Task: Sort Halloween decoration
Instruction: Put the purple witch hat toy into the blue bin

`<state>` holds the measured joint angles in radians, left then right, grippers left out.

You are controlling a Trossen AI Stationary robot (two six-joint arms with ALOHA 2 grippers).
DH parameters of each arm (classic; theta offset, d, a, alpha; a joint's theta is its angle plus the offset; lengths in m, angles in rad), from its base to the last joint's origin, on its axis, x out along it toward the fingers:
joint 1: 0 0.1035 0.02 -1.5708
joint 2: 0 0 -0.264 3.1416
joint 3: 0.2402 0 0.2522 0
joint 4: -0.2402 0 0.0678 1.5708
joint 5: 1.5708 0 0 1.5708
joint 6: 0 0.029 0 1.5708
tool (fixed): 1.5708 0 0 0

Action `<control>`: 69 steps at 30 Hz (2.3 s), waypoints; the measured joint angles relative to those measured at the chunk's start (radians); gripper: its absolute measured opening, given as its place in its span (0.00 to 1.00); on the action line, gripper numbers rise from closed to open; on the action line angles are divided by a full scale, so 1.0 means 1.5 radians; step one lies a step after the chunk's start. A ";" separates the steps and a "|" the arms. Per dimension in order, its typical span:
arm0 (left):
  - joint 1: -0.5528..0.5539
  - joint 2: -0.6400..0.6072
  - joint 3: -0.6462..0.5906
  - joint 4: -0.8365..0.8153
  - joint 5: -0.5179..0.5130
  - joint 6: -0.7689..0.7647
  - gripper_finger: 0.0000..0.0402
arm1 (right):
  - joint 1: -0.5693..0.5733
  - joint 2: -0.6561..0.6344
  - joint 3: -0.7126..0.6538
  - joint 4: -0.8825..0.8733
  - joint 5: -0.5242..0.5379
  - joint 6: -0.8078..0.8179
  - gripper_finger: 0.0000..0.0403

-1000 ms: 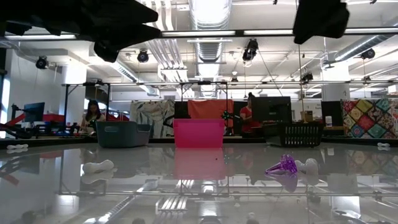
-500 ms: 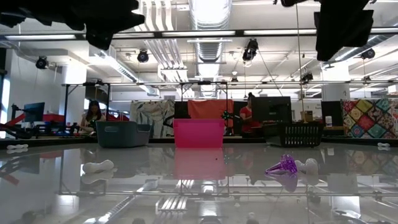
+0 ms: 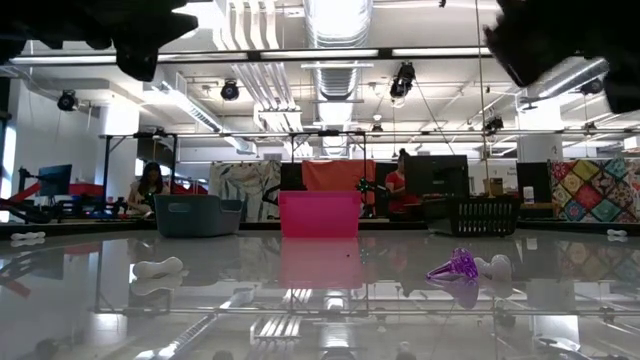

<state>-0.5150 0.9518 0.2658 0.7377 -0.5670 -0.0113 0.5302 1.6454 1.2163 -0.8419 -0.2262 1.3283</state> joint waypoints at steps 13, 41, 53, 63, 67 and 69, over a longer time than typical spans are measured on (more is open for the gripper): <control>0.001 -0.001 0.000 0.001 -0.008 0.037 0.35 | 0.032 0.024 -0.019 -0.149 -0.024 0.094 0.18; 0.002 0.003 0.000 0.002 -0.036 0.037 0.35 | 0.044 0.021 -0.110 -0.011 -0.022 0.111 0.02; 0.002 0.003 0.001 0.017 -0.037 0.037 0.35 | -0.038 -0.070 -0.097 0.026 0.223 -0.061 0.02; 0.004 -0.004 0.001 0.087 -0.087 0.052 0.35 | -0.285 -0.044 -0.096 0.597 0.297 -0.548 0.02; 0.003 -0.027 0.001 0.114 -0.107 0.088 0.35 | -0.377 0.024 -0.079 0.803 0.202 -0.618 0.02; 0.003 -0.040 0.001 0.120 -0.107 0.105 0.35 | -0.409 0.065 -0.057 0.873 0.195 -0.639 0.02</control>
<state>-0.5102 0.8920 0.2672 0.9170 -0.7274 0.1457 -0.0826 1.7432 1.1314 0.4674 0.0669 0.3705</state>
